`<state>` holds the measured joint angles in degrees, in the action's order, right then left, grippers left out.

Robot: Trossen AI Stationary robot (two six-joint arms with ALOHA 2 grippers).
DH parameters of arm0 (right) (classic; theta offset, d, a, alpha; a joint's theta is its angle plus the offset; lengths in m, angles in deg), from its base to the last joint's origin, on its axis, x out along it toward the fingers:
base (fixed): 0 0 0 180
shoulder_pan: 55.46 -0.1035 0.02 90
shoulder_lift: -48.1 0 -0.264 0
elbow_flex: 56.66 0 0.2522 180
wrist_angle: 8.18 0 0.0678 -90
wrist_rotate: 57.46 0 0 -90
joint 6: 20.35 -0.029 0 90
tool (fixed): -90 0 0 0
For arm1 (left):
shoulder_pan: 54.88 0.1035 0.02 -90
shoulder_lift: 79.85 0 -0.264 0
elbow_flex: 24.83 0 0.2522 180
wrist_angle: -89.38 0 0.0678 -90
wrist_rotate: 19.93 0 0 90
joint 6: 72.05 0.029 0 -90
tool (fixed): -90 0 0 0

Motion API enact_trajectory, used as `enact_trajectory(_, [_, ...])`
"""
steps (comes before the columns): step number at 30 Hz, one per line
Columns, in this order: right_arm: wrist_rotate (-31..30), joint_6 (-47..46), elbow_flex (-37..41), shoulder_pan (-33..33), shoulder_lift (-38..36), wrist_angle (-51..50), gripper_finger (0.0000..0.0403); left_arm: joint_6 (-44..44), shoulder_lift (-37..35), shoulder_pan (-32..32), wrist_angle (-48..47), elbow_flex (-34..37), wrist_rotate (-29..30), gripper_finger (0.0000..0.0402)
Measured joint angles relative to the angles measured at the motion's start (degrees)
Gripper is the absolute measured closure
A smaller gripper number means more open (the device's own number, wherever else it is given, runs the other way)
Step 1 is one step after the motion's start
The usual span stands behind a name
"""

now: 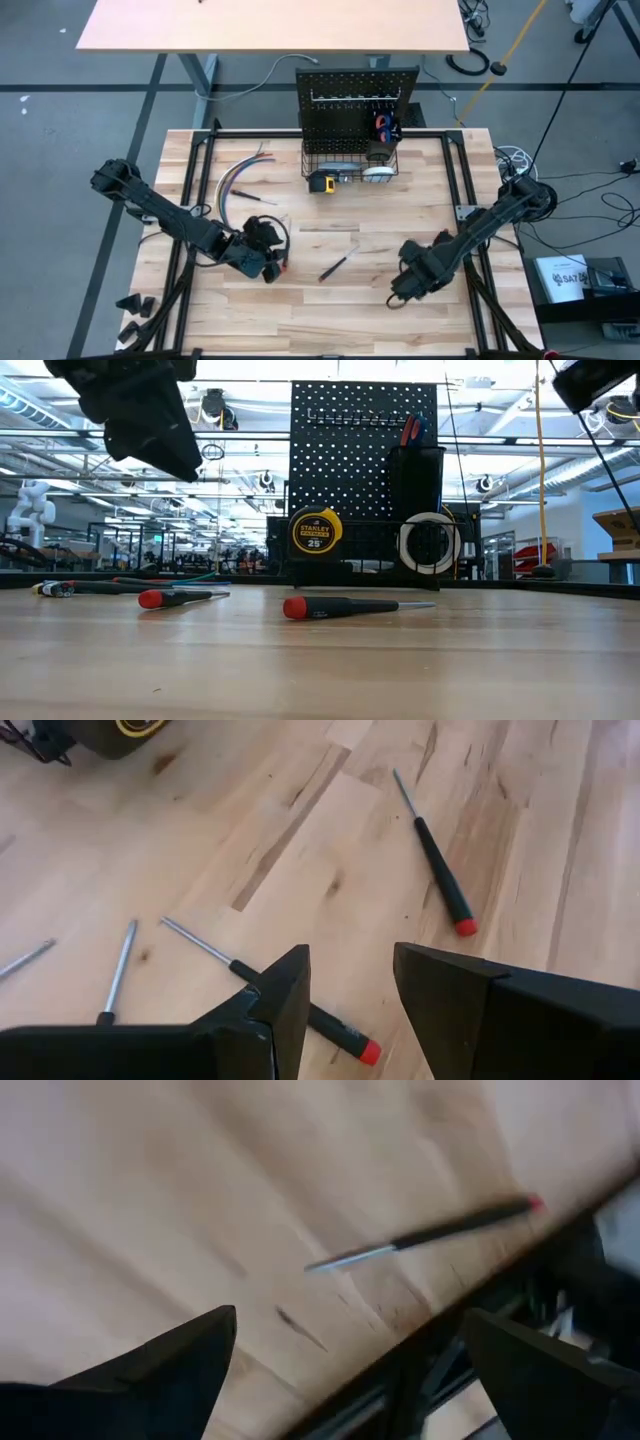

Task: Hang tools onto peg board
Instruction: Hang the black screwdriver on the pegboard

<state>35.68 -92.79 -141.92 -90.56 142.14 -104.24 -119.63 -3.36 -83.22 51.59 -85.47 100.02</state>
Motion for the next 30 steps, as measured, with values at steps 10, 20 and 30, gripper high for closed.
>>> enact_trajectory(10, [-2.1, -16.9, 11.2, 0.4, -9.8, 0.6, 0.0023, 0.1, 0.0, -0.2, 0.1, 0.1, -1.3, 0.0249])
enact_trajectory(20, [-5.7, -38.5, 34.1, 0.2, -24.5, 19.8, 0.0032, 1.5, 0.0, -0.3, 0.1, 0.1, -1.2, 0.0249])
enact_trajectory(30, [-10.9, -39.8, 38.7, 0.3, -23.0, 25.1, 0.0106, 1.5, 0.0, -0.1, 0.1, 0.1, -1.1, 0.0249])
